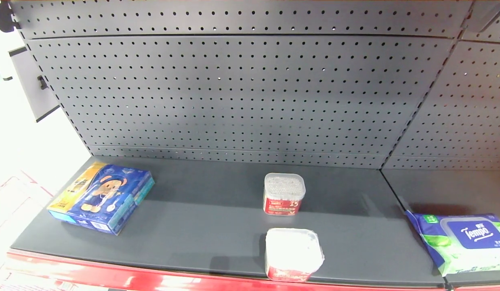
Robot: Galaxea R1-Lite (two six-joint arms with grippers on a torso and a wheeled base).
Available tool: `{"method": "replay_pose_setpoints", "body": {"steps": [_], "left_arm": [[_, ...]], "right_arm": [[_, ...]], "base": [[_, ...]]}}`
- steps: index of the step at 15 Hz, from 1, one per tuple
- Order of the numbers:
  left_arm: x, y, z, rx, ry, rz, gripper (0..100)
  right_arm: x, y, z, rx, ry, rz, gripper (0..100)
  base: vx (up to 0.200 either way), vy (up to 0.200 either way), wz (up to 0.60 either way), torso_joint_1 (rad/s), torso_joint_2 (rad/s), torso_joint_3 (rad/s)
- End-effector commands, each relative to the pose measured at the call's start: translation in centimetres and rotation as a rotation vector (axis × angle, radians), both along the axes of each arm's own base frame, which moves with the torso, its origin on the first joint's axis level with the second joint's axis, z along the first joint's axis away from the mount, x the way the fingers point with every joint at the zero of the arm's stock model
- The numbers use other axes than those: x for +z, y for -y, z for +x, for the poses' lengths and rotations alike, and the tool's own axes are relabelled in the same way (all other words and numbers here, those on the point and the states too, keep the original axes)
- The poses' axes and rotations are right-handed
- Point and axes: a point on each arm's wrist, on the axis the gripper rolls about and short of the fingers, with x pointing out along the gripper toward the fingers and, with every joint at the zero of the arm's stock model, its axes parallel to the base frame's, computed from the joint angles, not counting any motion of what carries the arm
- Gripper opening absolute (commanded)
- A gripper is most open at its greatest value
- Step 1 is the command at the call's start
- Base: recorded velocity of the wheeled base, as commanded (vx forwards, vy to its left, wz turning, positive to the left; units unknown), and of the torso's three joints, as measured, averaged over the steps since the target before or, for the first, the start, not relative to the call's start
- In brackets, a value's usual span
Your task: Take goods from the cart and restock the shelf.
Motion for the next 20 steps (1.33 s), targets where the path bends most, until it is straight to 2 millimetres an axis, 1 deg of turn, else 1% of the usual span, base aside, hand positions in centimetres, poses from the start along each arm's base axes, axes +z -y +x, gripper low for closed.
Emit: {"method": "replay_pose_setpoints", "body": {"steps": [1, 2, 4, 5, 6, 8, 9, 10, 11, 12, 13, 14, 15, 16, 17, 18, 19, 20], "left_arm": [[-1.6, 0.0, -0.4, -0.014, 0.062, 0.030, 100], [-1.8, 0.0, -0.2, -0.031, 0.079, 0.040, 100], [-2.8, 0.1, 0.9, -0.115, 0.153, 0.067, 100], [-3.3, 0.2, 1.2, -0.161, 0.199, 0.080, 100], [-3.4, 0.3, 1.3, -0.233, 0.248, 0.102, 100], [-4.2, 0.5, 1.1, -0.384, 0.343, 0.159, 100], [-6.0, 0.6, 0.8, -0.451, 0.387, 0.222, 100], [-6.9, 0.6, 0.5, -0.444, 0.420, 0.233, 100], [-6.9, 0.5, 0.5, -0.416, 0.423, 0.215, 100], [-7.0, 0.3, 0.5, -0.288, 0.429, 0.145, 100], [-6.9, 0.2, 0.4, -0.237, 0.439, 0.112, 100], [-7.0, 0.2, 0.5, -0.225, 0.442, 0.093, 100], [-7.1, 0.2, 0.5, -0.221, 0.440, 0.094, 100], [-7.1, 0.2, 0.6, -0.230, 0.453, 0.098, 100], [-7.1, 0.2, 0.6, -0.243, 0.462, 0.108, 100], [-7.2, 0.4, 0.8, -0.328, 0.472, 0.123, 100], [-7.2, 0.7, 0.8, -0.446, 0.486, 0.108, 100], [-7.2, 0.7, 0.9, -0.447, 0.483, 0.099, 100]], "right_arm": [[0.0, -0.1, 0.1, 0.120, 0.000, 0.011, 100], [0.1, -0.1, 0.2, 0.203, -0.003, 0.027, 100], [1.4, 0.0, 0.3, 0.409, 0.011, 0.084, 100], [0.6, 0.2, -0.2, 0.387, 0.041, 0.064, 100], [-0.2, 0.3, -0.3, 0.341, 0.046, 0.036, 100], [-0.2, 0.6, -0.1, 0.199, 0.073, 0.014, 100], [-0.2, 0.7, -0.1, 0.184, 0.074, 0.015, 100], [-0.2, 0.6, -0.1, 0.221, 0.076, 0.022, 100], [-0.3, 0.4, 0.0, 0.313, 0.075, 0.034, 100], [-0.4, -0.1, 0.1, 0.516, 0.086, 0.061, 100], [-0.5, -0.3, 0.1, 0.594, 0.107, 0.066, 100], [-0.4, -0.3, 0.1, 0.610, 0.114, 0.066, 100], [-1.1, -0.2, 0.3, 0.523, 0.092, 0.067, 100], [-1.1, 0.1, 0.3, 0.417, 0.096, 0.090, 100], [-1.1, 0.1, 0.3, 0.410, 0.099, 0.107, 100], [-1.1, 0.1, 0.3, 0.406, 0.100, 0.103, 100], [-1.1, -0.1, 0.3, 0.313, 0.105, 0.096, 100], [-1.1, -0.2, 0.3, 0.250, 0.105, 0.092, 100]], "base": [[0.000, 0.000, 0.00, 0.000, 0.00, 0.000], [0.000, 0.000, 0.00, 0.000, 0.00, 0.000], [0.000, 0.000, 0.00, 0.000, 0.00, 0.000], [0.000, 0.000, 0.00, 0.000, 0.00, 0.000], [0.000, 0.000, 0.00, 0.000, 0.00, 0.000], [0.000, 0.000, 0.00, 0.000, 0.00, 0.000], [0.000, 0.000, 0.00, 0.000, 0.00, 0.000], [0.000, 0.000, 0.00, 0.000, 0.00, 0.000], [0.000, 0.000, 0.00, 0.000, 0.00, 0.000], [0.000, 0.000, 0.00, 0.000, 0.00, 0.000], [0.000, 0.000, 0.00, 0.000, 0.00, 0.000], [0.000, 0.000, 0.00, 0.000, 0.00, 0.000], [0.000, 0.000, 0.00, 0.000, 0.00, 0.000], [0.000, 0.000, 0.00, 0.000, 0.00, 0.000], [0.000, 0.000, 0.00, 0.000, 0.00, 0.000], [0.000, 0.000, 0.00, 0.000, 0.00, 0.000], [0.000, 0.000, 0.00, 0.000, 0.00, 0.000], [0.000, 0.000, 0.00, 0.000, 0.00, 0.000]]}}
